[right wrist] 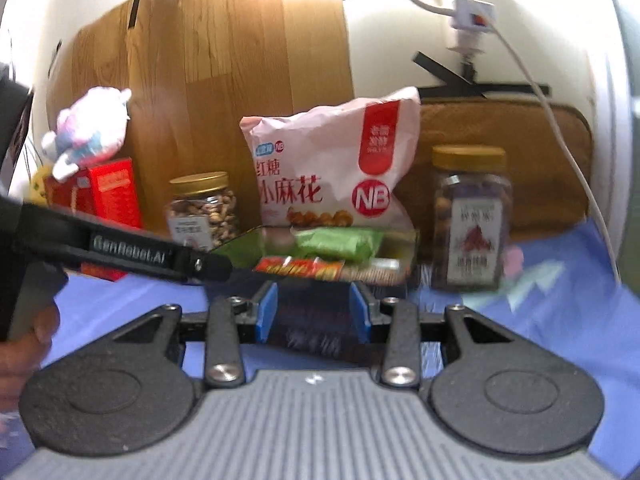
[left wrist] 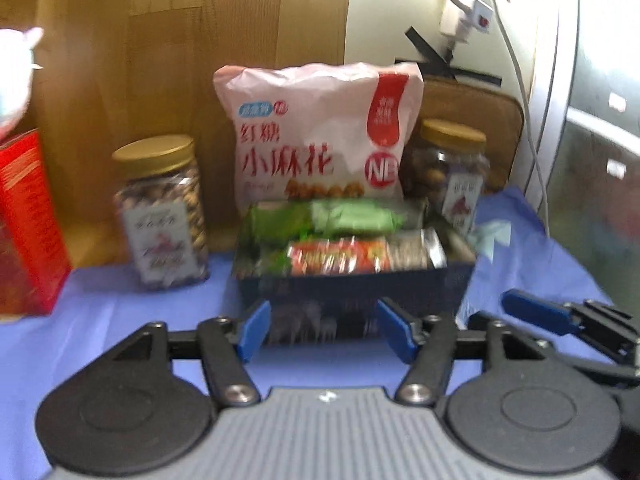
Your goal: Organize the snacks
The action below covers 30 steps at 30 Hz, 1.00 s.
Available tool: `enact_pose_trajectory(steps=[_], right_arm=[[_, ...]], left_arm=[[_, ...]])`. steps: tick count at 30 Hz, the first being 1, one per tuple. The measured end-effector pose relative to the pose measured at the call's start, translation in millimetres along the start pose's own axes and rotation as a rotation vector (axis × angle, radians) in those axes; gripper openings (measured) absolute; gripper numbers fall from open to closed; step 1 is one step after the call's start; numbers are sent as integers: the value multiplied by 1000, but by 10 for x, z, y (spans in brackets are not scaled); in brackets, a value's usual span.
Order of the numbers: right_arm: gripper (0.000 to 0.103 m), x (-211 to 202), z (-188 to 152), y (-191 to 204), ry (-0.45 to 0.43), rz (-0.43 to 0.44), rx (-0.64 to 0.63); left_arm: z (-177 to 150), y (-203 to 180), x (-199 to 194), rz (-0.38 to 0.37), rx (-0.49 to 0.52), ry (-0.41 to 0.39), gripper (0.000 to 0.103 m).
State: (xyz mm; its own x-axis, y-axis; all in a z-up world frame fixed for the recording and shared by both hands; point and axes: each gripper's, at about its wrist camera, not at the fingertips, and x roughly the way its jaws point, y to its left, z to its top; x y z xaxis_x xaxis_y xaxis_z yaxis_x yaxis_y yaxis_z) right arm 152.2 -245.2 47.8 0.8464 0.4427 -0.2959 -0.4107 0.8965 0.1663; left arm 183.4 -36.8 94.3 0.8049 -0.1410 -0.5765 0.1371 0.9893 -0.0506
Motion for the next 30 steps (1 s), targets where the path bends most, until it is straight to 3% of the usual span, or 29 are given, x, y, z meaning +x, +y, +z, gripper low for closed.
enact_pose_trajectory(steps=[4,6,9,11,17,30], right_arm=[[50,-323,-202,14,39,8,124],[50,-445,-280,25,65,11,169],[52,-614,-392,51,97,22,243],[59,-722,-453,81,109,31,285],[64,-1001,-576,225,110,47,307],[65,-1292,-743,337,120,65,334]], left_arm=[[-276,-96,-304,40,16,13,93],[-398,-145,-453,70,20,6,102],[-554,-215,-646,91,32,14,103],[-637,-245,-741,91,24,31,103],[-882,-303,-953,131,5,69,103],[-1249,-321,-1126,180,-26,99,103]])
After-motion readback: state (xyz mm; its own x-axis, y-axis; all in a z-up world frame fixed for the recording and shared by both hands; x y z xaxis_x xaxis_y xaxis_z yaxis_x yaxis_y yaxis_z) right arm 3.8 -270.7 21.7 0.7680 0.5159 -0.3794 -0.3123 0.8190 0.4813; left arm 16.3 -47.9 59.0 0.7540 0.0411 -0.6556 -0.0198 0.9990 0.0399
